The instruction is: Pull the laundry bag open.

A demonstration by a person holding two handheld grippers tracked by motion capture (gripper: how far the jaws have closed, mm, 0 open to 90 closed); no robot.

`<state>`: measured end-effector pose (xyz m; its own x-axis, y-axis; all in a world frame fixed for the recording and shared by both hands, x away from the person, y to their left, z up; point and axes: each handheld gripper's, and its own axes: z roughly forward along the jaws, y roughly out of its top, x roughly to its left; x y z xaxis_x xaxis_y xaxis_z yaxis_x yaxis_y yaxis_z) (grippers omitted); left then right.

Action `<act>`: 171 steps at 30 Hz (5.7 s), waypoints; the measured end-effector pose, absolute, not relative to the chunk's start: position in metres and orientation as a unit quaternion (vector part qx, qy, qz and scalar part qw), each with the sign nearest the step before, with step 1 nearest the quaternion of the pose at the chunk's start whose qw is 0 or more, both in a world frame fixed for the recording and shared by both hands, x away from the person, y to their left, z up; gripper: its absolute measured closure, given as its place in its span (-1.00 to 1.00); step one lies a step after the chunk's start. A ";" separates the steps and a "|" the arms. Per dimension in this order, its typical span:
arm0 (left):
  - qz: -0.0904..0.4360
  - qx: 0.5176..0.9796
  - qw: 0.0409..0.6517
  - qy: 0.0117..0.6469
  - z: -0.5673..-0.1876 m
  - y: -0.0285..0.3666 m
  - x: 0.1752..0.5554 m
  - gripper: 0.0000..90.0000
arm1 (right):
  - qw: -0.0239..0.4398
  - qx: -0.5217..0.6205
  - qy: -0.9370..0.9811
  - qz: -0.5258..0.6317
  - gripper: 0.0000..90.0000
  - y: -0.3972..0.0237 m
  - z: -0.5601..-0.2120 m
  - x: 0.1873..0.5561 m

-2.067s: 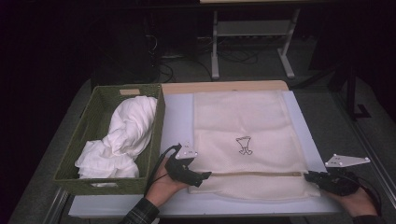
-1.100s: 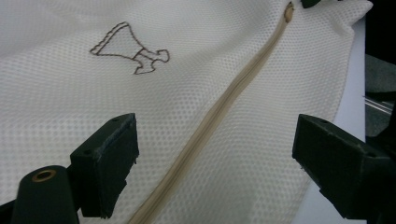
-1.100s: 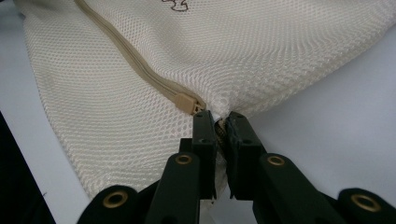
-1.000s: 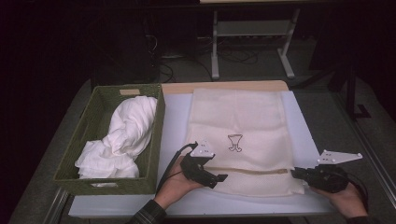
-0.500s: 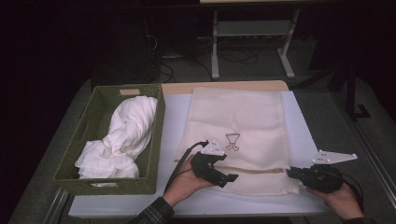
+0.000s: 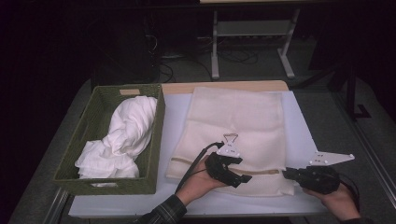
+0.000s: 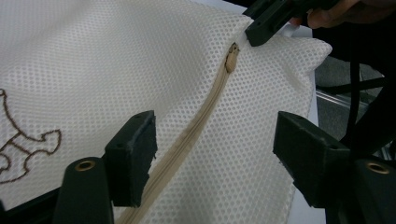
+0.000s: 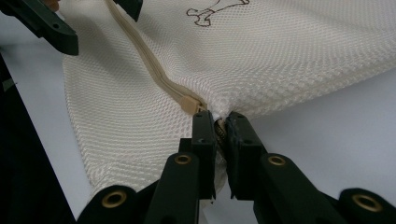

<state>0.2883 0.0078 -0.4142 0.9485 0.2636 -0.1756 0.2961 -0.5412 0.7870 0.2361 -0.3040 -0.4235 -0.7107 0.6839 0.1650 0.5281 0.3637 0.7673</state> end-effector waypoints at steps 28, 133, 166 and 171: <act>-0.063 0.886 0.445 0.113 -0.426 -0.051 0.285 0.25 | 0.095 0.349 0.819 0.445 0.83 -0.303 -0.419 0.232; -0.079 0.901 0.399 0.153 -0.438 -0.043 0.302 0.93 | 0.117 0.359 0.828 0.415 0.84 -0.309 -0.428 0.234; -0.075 0.903 0.388 0.169 -0.443 -0.021 0.303 0.93 | 0.118 0.360 0.828 0.413 0.85 -0.308 -0.428 0.235; -0.069 0.905 0.384 0.170 -0.442 -0.017 0.303 0.93 | 0.121 0.361 0.829 0.410 0.85 -0.308 -0.428 0.235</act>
